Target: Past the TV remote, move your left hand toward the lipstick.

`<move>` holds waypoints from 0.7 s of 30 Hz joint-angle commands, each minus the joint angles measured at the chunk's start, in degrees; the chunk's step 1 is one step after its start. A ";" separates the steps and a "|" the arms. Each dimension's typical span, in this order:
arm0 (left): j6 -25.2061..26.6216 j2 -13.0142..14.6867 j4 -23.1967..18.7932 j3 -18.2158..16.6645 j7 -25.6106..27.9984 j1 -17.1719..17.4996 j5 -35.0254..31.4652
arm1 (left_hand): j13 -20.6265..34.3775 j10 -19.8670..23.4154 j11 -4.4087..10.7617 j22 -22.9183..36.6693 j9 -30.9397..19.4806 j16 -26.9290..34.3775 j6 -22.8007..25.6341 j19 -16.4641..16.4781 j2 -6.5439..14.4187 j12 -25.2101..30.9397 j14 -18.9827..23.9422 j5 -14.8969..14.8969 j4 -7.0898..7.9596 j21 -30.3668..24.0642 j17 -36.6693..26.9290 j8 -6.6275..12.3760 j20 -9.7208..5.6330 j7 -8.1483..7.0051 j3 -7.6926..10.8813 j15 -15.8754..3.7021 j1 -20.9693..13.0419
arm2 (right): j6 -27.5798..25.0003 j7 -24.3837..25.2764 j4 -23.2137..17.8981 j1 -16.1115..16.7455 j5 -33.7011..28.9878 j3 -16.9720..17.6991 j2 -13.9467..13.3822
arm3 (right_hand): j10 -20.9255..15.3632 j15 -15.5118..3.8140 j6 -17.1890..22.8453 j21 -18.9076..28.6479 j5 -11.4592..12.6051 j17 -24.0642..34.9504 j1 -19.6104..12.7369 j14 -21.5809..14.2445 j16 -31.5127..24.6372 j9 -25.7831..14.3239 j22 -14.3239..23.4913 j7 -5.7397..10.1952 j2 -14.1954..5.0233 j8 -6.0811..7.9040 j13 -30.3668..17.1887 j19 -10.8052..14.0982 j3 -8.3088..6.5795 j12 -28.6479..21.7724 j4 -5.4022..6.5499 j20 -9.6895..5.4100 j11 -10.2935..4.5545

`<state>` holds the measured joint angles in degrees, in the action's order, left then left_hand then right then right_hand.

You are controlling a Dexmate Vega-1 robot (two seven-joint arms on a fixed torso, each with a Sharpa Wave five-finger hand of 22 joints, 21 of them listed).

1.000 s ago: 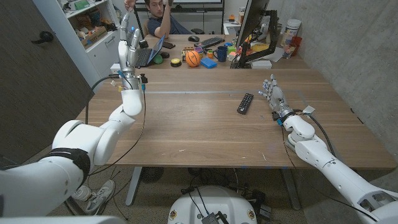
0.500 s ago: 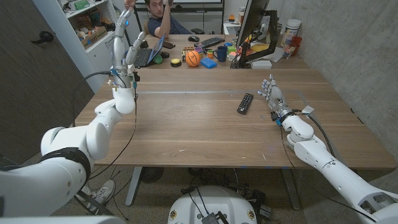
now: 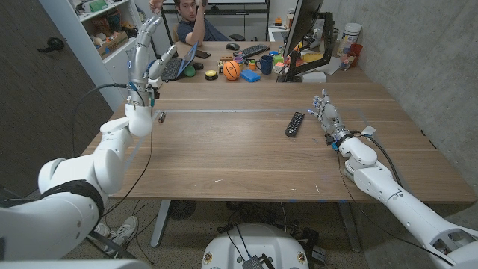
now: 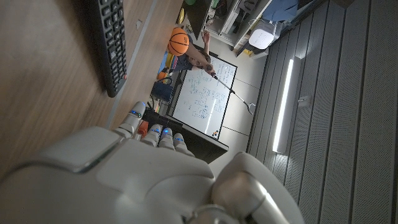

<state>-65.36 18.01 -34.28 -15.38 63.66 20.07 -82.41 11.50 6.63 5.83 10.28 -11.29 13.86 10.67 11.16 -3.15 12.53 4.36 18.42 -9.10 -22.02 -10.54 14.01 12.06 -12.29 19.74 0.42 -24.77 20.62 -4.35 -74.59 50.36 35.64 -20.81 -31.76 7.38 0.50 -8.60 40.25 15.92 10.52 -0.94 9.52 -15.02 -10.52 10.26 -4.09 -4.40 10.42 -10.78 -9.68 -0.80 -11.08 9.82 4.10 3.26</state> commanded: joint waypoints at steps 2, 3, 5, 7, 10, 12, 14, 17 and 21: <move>7.19 5.16 -0.94 8.89 0.34 0.35 -2.47 | 0.25 -1.65 0.21 0.16 -0.05 -0.64 -0.97 0.14 -0.15 -0.78 -1.60 -0.23 -0.15 0.88 -0.24 -0.54 0.33 -0.38 0.73 1.05 -1.93 | 0.21 0.46 -0.65 0.52 -0.21 -0.27 0.25 | 0.38 0.34 -0.14 -0.14 0.22 0.34 0.47 5.96 0.00 -0.23 0.24 -0.15 -2.37 0.43 -0.19 -8.09 0.52 -0.11 0.16 0.06 -0.08; 7.92 5.83 -1.09 10.32 0.34 0.35 -2.49 | 0.26 -2.06 0.07 0.16 -0.04 -0.70 -1.18 0.07 -0.18 -0.95 -1.68 -0.25 -0.15 1.03 -0.24 -0.68 0.34 -0.38 0.77 1.16 -2.10 | 0.24 0.63 -0.74 0.58 -0.28 -0.28 0.30 | 0.34 0.34 -0.13 -0.15 0.23 0.34 0.47 5.96 0.00 -0.23 0.24 -0.13 -2.36 0.44 -0.19 -8.10 0.54 -0.13 0.16 0.05 -0.11; 9.35 7.10 -1.22 12.93 0.34 0.26 -2.34 | 0.29 -2.80 -0.06 0.14 -0.03 -0.92 -1.79 -0.07 -0.25 -1.24 -2.12 -0.30 -0.13 1.36 -0.26 -1.01 0.36 -0.38 0.82 1.48 -2.43 | 0.01 0.82 -1.02 0.67 -0.38 -0.32 0.21 | 0.37 0.35 -0.13 -0.21 0.23 0.34 0.48 5.97 0.01 -0.23 0.24 -0.14 -2.35 0.44 -0.19 -8.16 0.57 -0.12 0.16 0.06 -0.11; 10.83 8.40 -1.19 15.73 0.34 -0.01 -2.20 | 0.30 -2.93 -0.19 0.14 -0.03 -0.94 -2.11 -0.11 -0.25 -1.27 -2.13 -0.32 -0.14 1.51 -0.26 -1.17 0.35 -0.38 0.88 1.54 -2.63 | 0.09 0.96 -1.06 0.68 -0.40 -0.31 0.30 | 0.35 0.34 -0.11 -0.24 0.23 0.34 0.49 5.94 0.00 -0.23 0.24 -0.13 -2.34 0.45 -0.19 -8.20 0.60 -0.12 0.16 0.06 -0.10; 12.73 9.96 -0.74 19.38 0.34 -0.57 -1.68 | 0.33 -2.82 -0.37 0.15 -0.03 -0.85 -2.79 -0.09 -0.22 -1.19 -1.78 -0.37 -0.15 1.78 -0.27 -1.49 0.35 -0.38 1.02 1.64 -3.12 | -0.13 0.93 -1.11 0.59 -0.40 -0.36 0.25 | 0.35 0.35 -0.14 -0.32 0.24 0.34 0.50 5.95 0.03 -0.23 0.24 -0.09 -2.31 0.43 -0.19 -8.24 0.67 -0.11 0.16 0.04 -0.12; 14.38 11.04 -0.87 21.83 0.34 -0.79 -1.59 | 0.34 -2.54 -0.63 0.16 -0.03 -0.73 -3.02 0.03 -0.19 -1.07 -1.43 -0.39 -0.14 1.85 -0.28 -1.60 0.33 -0.39 1.08 1.64 -3.32 | -0.25 0.72 -0.94 0.40 -0.33 -0.42 0.26 | 0.30 0.38 -0.13 -0.33 0.24 0.33 0.50 5.94 0.03 -0.23 0.24 -0.13 -2.30 0.44 -0.19 -8.23 0.70 -0.13 0.16 0.04 -0.13; 15.59 11.78 -0.67 23.73 0.34 -1.07 -1.22 | 0.35 -2.27 -0.83 0.17 -0.04 -0.67 -3.17 0.20 -0.12 -0.95 -1.23 -0.41 -0.14 1.87 -0.28 -1.66 0.30 -0.39 1.16 1.66 -3.50 | -0.41 0.55 -0.78 0.20 -0.28 -0.48 0.27 | 0.32 0.36 -0.12 -0.35 0.24 0.33 0.50 5.95 0.04 -0.23 0.24 -0.11 -2.30 0.44 -0.19 -8.22 0.72 -0.12 0.16 0.03 -0.15; 17.48 12.54 -0.53 25.55 0.34 -1.32 -0.86 | 0.37 -2.14 -1.11 0.18 -0.05 -0.62 -3.34 0.48 -0.01 -0.90 -1.03 -0.45 -0.14 1.90 -0.27 -1.73 0.27 -0.40 1.28 1.71 -3.81 | -0.19 0.22 -0.23 -0.14 -0.15 -0.51 0.53 | 0.37 0.38 -0.09 -0.40 0.25 0.33 0.51 5.94 0.05 -0.23 0.24 -0.10 -2.29 0.45 -0.19 -8.23 0.77 -0.10 0.16 0.06 -0.18; 20.40 13.11 1.54 28.57 0.34 -2.96 -0.07 | 0.40 -2.25 -2.05 0.21 -0.09 -0.58 -3.52 0.96 0.09 -0.94 -0.79 -0.55 -0.06 1.94 -0.29 -1.80 0.29 -0.40 1.39 2.00 -4.13 | -0.26 0.02 0.24 -0.54 -0.15 -0.62 0.66 | 0.36 0.39 -0.09 -0.52 0.27 0.33 0.52 5.96 0.08 -0.23 0.25 -0.12 -2.27 0.45 -0.19 -8.33 0.86 -0.09 0.16 0.09 -0.12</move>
<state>-52.02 27.86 -34.93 4.61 63.92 19.25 -83.92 11.61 4.35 4.58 10.27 -11.19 13.04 7.65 11.66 -3.16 11.42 2.87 18.00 -9.01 -20.12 -10.54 12.17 12.18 -12.39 20.63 2.48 -28.25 20.69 -3.82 -75.24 50.63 35.45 -21.20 -31.40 7.38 0.81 -8.60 39.81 15.92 10.52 -0.94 9.84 -15.02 -10.52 10.26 -4.09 -4.40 10.42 -10.78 -9.68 -0.32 -11.08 9.81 4.10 3.26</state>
